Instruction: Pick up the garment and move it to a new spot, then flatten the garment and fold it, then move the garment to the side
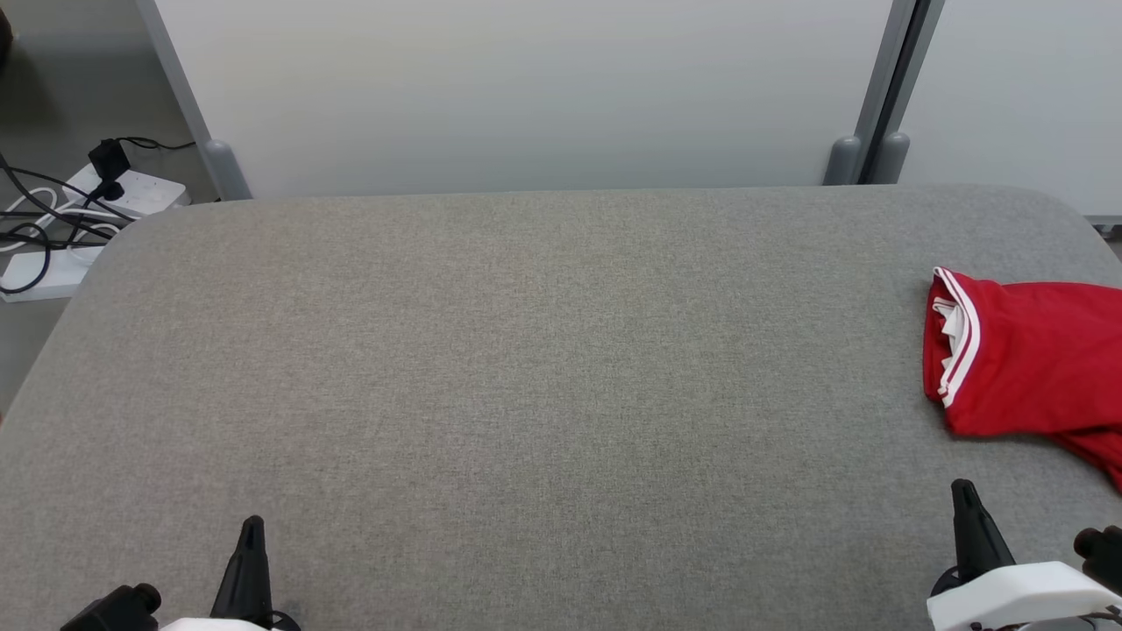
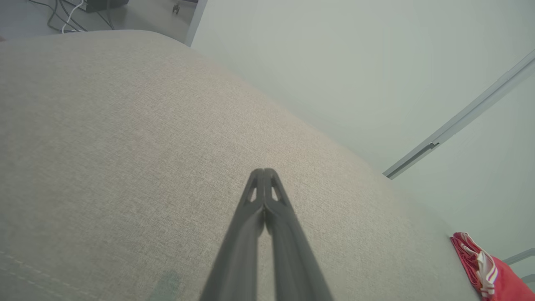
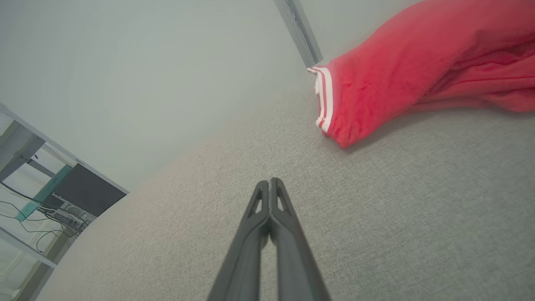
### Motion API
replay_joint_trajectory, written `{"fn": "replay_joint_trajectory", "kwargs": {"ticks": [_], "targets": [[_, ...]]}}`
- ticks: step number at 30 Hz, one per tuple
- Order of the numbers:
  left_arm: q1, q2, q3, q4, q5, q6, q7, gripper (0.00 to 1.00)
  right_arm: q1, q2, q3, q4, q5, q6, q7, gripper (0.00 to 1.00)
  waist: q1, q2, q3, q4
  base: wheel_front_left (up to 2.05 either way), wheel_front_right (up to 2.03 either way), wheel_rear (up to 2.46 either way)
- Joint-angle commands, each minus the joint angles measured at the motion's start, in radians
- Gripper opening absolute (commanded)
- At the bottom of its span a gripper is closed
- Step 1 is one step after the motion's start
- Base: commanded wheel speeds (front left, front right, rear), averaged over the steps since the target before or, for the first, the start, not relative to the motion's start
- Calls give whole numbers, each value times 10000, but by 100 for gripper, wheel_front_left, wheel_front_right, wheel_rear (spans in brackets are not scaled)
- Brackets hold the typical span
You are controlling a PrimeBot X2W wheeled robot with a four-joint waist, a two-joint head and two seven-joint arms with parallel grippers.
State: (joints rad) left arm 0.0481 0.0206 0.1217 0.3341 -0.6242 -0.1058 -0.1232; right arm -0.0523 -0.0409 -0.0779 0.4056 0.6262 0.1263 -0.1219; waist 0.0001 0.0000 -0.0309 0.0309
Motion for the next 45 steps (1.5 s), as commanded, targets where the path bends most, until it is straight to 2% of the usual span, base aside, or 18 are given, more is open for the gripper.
{"fn": "replay_joint_trajectory", "kwargs": {"ticks": [1, 45], "targets": [[-605, 164, 93, -312, -349, -88, 85, 0, -402, -127, 40, -304, 363, 17, 72, 0, -1, 0, 7, -6, 0, 0, 0], [-1123, 236, 3, -622, -5481, -175, 1320, 0, -486, -108, -178, -1009, 5477, 32, 1307, 0, -1, 0, 187, -170, 0, 0, 0]]}}
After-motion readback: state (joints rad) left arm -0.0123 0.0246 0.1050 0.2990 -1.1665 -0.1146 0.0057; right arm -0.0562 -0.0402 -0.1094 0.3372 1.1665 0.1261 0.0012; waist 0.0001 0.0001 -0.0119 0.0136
